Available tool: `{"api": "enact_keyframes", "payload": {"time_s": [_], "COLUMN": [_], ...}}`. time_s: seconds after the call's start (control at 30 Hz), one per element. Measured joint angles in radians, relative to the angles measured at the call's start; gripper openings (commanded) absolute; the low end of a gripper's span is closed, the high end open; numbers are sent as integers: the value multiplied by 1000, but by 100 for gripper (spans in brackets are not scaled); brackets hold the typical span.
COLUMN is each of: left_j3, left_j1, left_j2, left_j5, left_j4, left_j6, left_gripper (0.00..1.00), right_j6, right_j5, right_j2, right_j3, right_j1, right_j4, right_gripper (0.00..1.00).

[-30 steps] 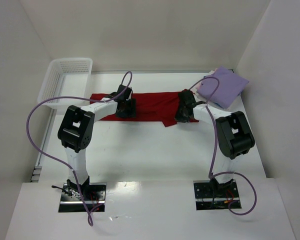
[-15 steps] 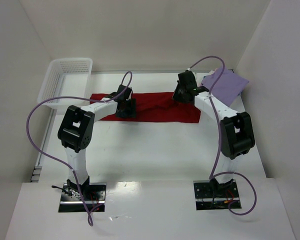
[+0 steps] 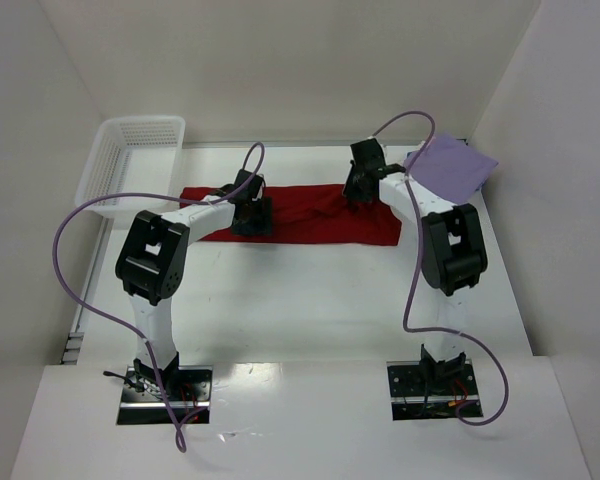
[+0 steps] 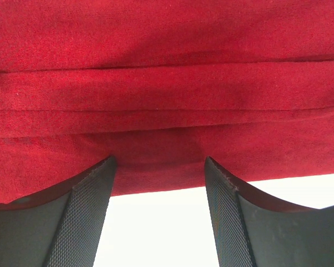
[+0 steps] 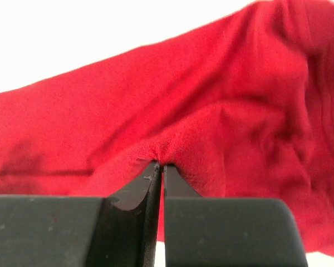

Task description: Fold and stack the t-shirts

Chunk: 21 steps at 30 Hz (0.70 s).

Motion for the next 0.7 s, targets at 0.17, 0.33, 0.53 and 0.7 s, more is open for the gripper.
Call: {"api": "enact_keyframes", "payload": {"time_s": [0.17,0.33,0.53,0.7], "left_j3": [0,3,6,9], "left_j1": [0,0,0,0], "left_j2": [0,3,5,5], "left_j5": [1,1,1,2], "left_j4": [0,-1,-2,-6], "left_j6": [0,0,0,0], "left_gripper": [73,73,73,73], "right_j6": [-31,-46,-71,-82], "right_j5": [-3,-5,-10,-18], "right_j2": [87,116,153,155], "right_j3": [123,179,218,218], "right_j1": [-9,-9,-11,-16], "right_j4": [-13,-18,-17,-18], "right_gripper": [9,12,61,73]}}
